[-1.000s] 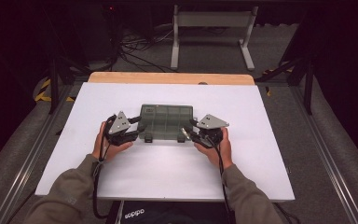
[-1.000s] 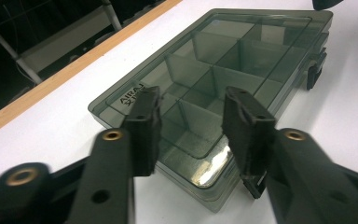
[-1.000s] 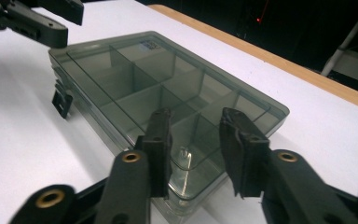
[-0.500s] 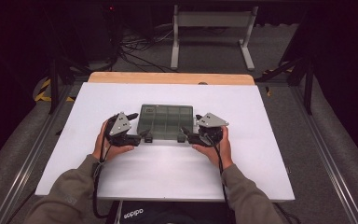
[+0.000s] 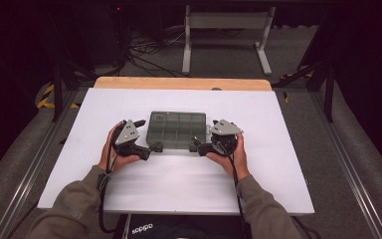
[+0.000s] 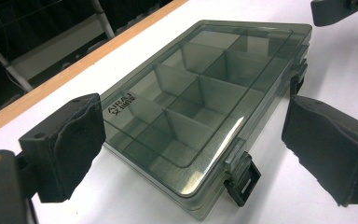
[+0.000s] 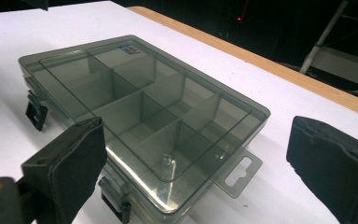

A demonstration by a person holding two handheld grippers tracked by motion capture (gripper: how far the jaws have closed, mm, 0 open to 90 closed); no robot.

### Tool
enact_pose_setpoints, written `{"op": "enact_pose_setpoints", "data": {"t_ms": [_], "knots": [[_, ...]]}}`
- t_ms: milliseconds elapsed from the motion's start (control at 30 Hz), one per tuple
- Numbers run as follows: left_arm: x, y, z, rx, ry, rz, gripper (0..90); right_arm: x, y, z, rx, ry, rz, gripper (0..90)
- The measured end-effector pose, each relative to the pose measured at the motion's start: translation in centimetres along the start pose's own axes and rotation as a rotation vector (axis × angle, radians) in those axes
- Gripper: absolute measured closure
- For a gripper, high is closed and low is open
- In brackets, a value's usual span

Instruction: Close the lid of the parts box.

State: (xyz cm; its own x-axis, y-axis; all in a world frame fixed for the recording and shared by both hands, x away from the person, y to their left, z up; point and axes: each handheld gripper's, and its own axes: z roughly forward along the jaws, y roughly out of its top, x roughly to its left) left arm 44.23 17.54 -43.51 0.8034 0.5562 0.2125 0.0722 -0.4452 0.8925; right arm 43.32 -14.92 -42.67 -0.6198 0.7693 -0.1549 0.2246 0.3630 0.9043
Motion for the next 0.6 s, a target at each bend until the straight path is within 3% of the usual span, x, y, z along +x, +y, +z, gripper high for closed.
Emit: {"op": "enact_pose_setpoints", "data": {"t_ms": [300, 600], "knots": [[-0.7, 0.7, -0.7, -0.027, -0.011, 0.021, 6.2, 0.6, 0.6, -0.6, -0.007, 0.018, -0.033, 6.2], [-1.2, 1.0, -1.5, -0.037, -0.007, 0.043, 5.5, 0.7, 0.9, -1.3, 0.008, -0.015, -0.071, 7.7]]}}
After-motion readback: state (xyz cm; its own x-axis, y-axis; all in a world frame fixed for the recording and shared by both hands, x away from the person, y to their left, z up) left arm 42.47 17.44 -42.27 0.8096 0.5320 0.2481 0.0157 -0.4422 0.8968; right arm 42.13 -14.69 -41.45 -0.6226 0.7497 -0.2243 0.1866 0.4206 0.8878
